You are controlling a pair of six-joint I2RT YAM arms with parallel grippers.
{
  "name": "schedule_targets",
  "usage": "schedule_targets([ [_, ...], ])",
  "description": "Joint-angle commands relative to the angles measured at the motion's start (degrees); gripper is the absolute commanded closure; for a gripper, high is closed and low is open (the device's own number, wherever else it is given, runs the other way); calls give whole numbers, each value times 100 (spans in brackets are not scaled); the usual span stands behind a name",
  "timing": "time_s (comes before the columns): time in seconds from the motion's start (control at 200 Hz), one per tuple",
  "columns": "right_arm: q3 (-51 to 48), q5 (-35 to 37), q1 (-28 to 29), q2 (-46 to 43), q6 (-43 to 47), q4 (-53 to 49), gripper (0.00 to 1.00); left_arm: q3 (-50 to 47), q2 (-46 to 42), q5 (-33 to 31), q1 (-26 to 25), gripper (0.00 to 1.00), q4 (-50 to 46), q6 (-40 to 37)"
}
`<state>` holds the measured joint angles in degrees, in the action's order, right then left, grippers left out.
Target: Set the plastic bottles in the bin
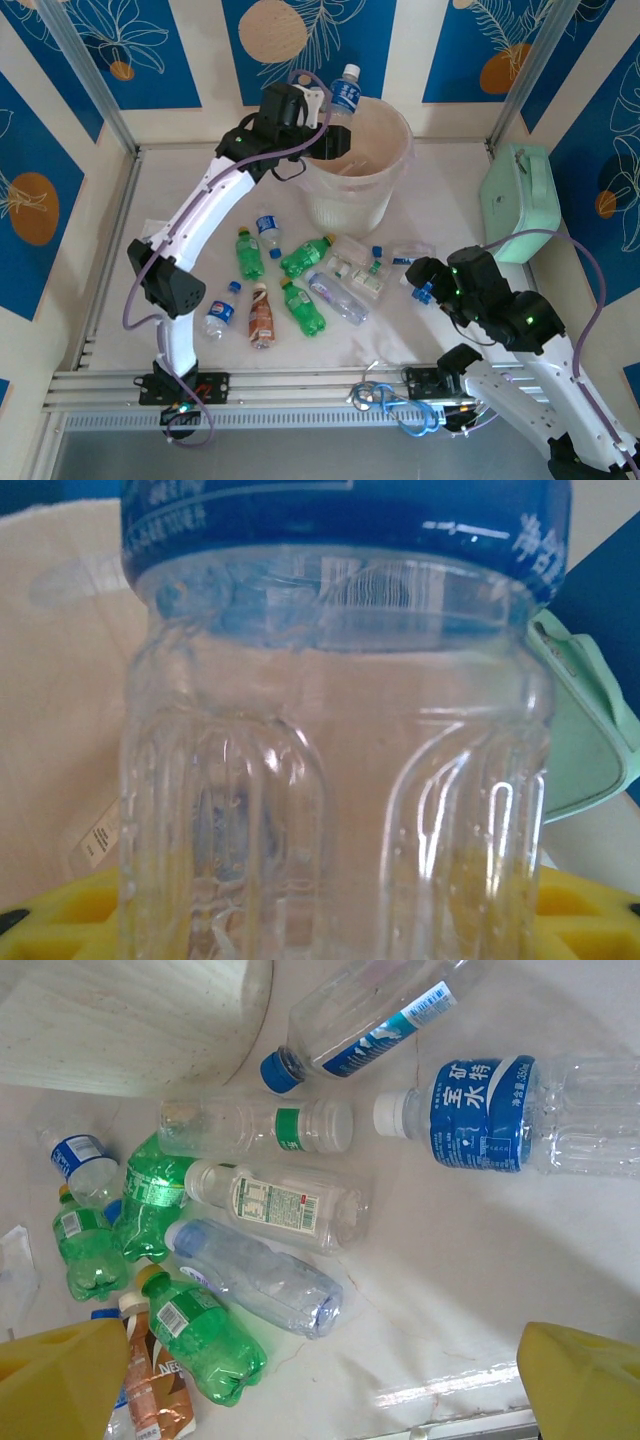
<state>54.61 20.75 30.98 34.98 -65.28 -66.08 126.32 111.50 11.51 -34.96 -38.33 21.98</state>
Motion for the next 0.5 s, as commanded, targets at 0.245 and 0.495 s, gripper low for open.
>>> schedule_targets([
  [0.245, -39, -200, -85, 91, 129, -59, 0, 148, 169, 44, 68, 30, -441, -155],
  [0.495, 94, -261, -93, 268, 215, -54, 1, 147, -8, 77, 75, 17, -353, -106],
])
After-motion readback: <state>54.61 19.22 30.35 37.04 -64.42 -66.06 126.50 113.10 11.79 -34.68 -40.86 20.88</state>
